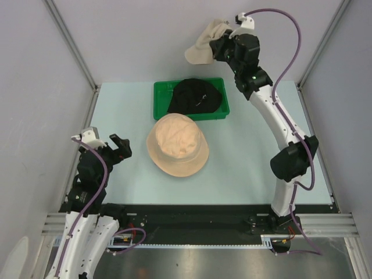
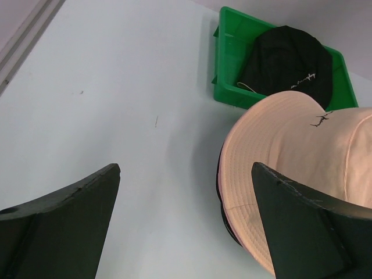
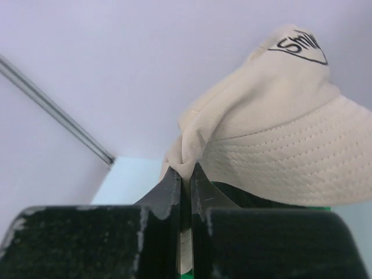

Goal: Stack the hats

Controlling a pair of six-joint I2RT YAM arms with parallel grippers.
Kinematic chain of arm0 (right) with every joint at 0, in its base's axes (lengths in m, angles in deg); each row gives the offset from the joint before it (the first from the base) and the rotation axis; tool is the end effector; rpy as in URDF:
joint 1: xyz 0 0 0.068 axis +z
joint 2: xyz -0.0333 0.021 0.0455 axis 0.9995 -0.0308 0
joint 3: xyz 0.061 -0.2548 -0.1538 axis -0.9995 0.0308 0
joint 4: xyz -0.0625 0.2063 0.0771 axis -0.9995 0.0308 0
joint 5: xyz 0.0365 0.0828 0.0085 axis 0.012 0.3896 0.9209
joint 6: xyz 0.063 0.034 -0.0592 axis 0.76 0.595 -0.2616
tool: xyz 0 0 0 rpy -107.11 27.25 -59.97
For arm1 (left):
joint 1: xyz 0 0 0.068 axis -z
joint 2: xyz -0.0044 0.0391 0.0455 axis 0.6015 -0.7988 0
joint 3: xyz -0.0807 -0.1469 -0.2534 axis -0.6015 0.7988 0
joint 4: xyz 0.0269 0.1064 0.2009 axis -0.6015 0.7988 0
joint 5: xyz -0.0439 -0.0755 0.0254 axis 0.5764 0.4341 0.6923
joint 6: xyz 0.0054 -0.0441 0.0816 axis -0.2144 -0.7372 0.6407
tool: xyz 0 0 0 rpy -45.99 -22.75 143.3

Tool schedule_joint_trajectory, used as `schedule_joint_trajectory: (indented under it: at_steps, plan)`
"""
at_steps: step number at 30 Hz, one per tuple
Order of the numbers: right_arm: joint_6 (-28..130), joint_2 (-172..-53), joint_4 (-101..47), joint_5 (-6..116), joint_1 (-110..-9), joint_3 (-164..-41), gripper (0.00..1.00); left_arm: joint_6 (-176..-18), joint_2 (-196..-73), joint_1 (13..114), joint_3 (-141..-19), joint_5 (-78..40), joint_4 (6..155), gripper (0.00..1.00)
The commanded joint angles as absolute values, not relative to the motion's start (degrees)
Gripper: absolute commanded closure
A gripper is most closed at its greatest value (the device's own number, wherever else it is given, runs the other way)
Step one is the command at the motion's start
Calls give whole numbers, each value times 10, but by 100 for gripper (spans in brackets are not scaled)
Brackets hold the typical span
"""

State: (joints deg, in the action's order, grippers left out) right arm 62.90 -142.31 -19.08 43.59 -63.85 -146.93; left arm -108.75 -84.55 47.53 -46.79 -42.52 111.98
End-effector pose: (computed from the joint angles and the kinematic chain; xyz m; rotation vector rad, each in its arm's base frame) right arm 0.4403 0.1929 0.4852 -0.0198 1.5823 0.5329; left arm 0.0951 0.0045 0.3056 -0.3874 1.8010 -0.1707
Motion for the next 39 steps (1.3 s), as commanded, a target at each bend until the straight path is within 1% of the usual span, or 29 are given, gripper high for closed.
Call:
schedule_joint_trajectory:
  at_steps: [1, 6, 9, 10, 13, 14, 15, 16, 17, 21, 26, 30, 33, 35, 39]
  plan:
    - [646, -1390, -238, 435, -620, -1454, 100, -1069, -842, 485, -470, -404, 1099, 0]
    - [635, -1339, -262, 491, -573, -1420, 100, -1055, -846, 485, -463, -318, 1067, 0]
    - [625, -1289, -270, 499, -541, -1367, 100, -1068, -847, 485, -467, -278, 1060, 0]
    - [626, -1252, -302, 502, -534, -1317, 100, -1074, -847, 485, -469, -250, 1058, 0]
    - [639, -1198, -336, 499, -504, -1219, 100, -1116, -832, 485, -472, -194, 1043, 0]
    - [642, -1164, -340, 498, -498, -1194, 100, -1127, -824, 485, -471, -182, 1039, 0]
    - [650, -1148, -342, 497, -493, -1173, 100, -1150, -820, 485, -470, -171, 1033, 0]
    - [671, -1133, -353, 501, -485, -1123, 100, -1159, -818, 485, -468, -162, 1032, 0]
    - [681, -1102, -359, 507, -482, -1100, 100, -1167, -811, 485, -466, -149, 1031, 0]
    - [713, -1037, -366, 507, -463, -1004, 100, -1184, -802, 485, -461, -138, 1036, 0]
    - [727, -1000, -354, 498, -439, -938, 100, -1213, -816, 485, -433, -103, 1013, 0]
    - [749, -991, -358, 499, -431, -902, 100, -1318, -835, 485, -385, -13, 901, 0]
    - [762, -987, -365, 498, -413, -880, 100, -1381, -848, 485, -356, 24, 837, 0]
    - [763, -987, -362, 493, -403, -872, 100, -1409, -849, 485, -338, 32, 804, 0]
    - [770, -981, -361, 479, -379, -858, 100, -1418, -849, 485, -326, 27, 792, 0]
